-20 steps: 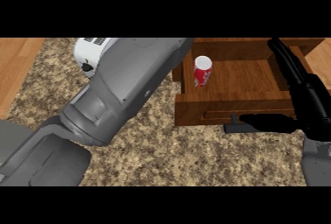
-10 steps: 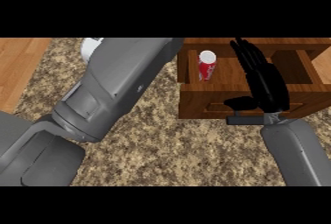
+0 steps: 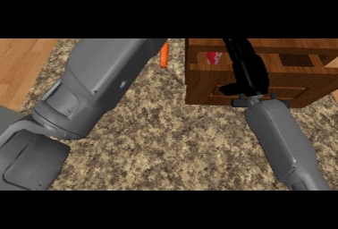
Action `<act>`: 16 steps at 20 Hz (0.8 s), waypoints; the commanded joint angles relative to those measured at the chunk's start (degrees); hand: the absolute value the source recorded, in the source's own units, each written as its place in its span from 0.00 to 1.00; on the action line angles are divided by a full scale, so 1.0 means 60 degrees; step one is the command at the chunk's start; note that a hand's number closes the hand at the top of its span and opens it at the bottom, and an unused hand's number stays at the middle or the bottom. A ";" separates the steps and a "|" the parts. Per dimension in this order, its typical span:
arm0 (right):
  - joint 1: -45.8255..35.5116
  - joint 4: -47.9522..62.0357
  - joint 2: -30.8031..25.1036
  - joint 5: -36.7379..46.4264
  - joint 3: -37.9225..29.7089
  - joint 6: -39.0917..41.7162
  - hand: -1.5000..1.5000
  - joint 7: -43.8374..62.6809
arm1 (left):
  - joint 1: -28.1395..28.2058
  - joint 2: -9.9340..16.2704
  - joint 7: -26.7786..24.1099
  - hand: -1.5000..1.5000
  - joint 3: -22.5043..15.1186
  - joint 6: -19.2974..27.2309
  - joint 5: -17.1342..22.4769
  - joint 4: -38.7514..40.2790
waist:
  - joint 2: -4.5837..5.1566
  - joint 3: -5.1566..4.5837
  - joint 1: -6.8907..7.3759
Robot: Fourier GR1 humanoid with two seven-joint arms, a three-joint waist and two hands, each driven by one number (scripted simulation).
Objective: Pick up the can, place it into the drawer and close the drawer
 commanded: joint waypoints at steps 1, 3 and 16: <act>-0.0851 0.1818 0.0318 0.0513 -0.0377 -0.1452 0.00 -0.0002 | 0.0172 0.0347 0.0495 0.00 -0.0094 -0.0176 -0.0129 -0.0431 | -0.0024 0.0000 0.0247; -0.1523 0.2314 0.0373 0.0692 -0.0568 -0.1729 0.00 0.0334 | 0.0449 0.0269 0.0549 0.00 -0.0219 -0.0053 -0.0245 -0.0733 | -0.0054 -0.0005 0.0297; -0.4068 0.5363 -0.0181 0.0695 -0.1482 -0.2706 0.00 -0.0158 | 0.1994 0.1253 0.1261 0.00 -0.0416 -0.0485 -0.0406 -0.2651 | -0.0005 -0.0006 0.0634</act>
